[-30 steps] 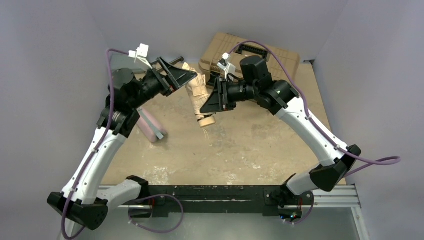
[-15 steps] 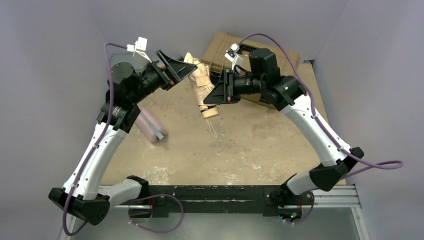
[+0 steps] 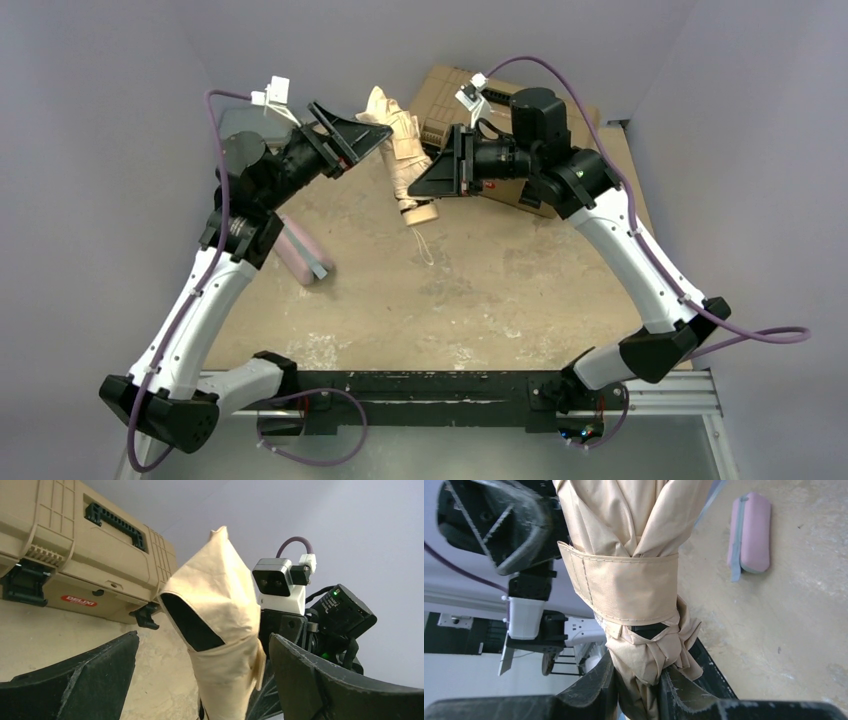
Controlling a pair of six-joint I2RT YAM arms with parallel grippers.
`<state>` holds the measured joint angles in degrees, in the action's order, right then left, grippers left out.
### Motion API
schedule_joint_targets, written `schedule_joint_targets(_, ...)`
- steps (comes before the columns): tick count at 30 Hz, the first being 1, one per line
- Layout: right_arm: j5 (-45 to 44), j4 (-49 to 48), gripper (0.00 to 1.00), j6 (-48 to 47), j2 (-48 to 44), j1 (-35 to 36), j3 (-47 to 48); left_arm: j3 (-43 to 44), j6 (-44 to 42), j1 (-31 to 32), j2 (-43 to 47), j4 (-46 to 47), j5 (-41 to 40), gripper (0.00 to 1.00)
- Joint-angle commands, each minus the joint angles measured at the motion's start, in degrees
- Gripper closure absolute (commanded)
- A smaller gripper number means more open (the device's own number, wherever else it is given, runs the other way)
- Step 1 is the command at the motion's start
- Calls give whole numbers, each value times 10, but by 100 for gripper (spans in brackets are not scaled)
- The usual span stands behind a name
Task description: Open the umbrella
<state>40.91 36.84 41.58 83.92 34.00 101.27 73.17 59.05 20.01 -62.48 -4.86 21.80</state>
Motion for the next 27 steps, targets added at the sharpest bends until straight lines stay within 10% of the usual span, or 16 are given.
schedule_joint_targets(1, 69, -108, 100, 23, -18, 0, 24, -14, 27, -1, -7, 94, 30, 0)
schedule_joint_targets(15, 147, -198, 100, 68, -13, 1, -18, -21, 77, 15, -37, 175, 63, 18)
schedule_joint_targets(20, 171, -242, 100, 92, -17, 0, -44, -32, 90, 21, -34, 194, 58, 46)
schedule_joint_targets(23, 175, -259, 100, 101, -21, 0, -58, -26, 88, 23, -34, 188, 64, 92)
schedule_joint_targets(25, 168, -242, 100, 86, -22, 0, -57, -18, 85, 23, -32, 154, 59, 100)
schedule_joint_targets(27, 137, -166, 67, 40, -17, -2, -33, -12, 73, 23, -23, 105, 46, 100)
